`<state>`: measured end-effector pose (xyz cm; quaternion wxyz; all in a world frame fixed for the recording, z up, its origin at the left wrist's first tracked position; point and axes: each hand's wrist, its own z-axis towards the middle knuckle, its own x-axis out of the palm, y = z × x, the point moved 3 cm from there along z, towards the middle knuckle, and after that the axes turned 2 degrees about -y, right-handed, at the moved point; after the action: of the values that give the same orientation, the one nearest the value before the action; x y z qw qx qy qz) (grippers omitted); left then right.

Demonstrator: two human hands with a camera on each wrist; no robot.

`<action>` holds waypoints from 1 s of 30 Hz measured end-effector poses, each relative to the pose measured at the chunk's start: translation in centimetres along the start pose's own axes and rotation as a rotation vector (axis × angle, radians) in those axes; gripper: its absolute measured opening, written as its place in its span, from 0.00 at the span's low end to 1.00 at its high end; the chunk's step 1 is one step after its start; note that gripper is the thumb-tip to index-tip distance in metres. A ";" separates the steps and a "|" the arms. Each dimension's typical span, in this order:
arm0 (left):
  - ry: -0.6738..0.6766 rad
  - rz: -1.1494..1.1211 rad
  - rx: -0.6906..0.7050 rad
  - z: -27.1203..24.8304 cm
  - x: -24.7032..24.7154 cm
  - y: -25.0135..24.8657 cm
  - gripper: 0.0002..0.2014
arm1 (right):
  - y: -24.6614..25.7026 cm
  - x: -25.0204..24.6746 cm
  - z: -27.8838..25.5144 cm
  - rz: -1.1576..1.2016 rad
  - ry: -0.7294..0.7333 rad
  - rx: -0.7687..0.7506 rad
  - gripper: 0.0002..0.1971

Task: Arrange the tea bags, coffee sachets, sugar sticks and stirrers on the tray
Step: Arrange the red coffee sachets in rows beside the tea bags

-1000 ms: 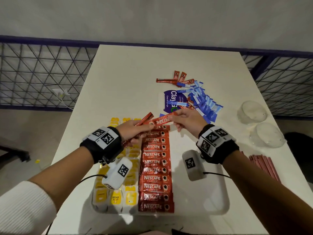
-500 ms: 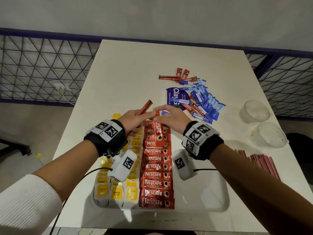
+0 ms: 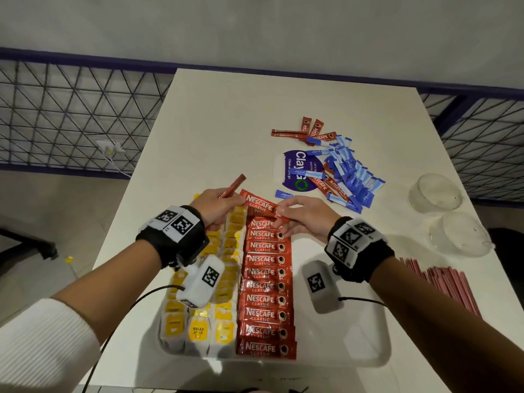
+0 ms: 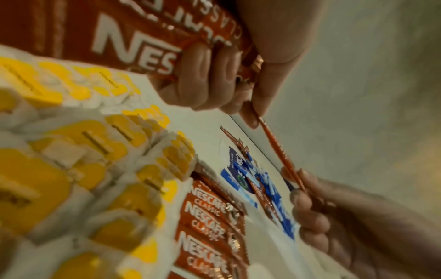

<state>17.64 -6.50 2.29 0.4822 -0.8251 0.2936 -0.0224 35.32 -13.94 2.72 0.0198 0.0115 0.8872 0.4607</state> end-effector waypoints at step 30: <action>0.058 0.756 0.095 2.5 2.8 -0.8 0.08 | -3.3 -2.4 2.8 -0.359 -0.154 0.250 0.05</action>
<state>21.14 -5.62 0.93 0.4856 -0.6345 0.5892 0.1201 37.84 -13.67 -1.53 0.1676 -0.1091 0.9210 0.3342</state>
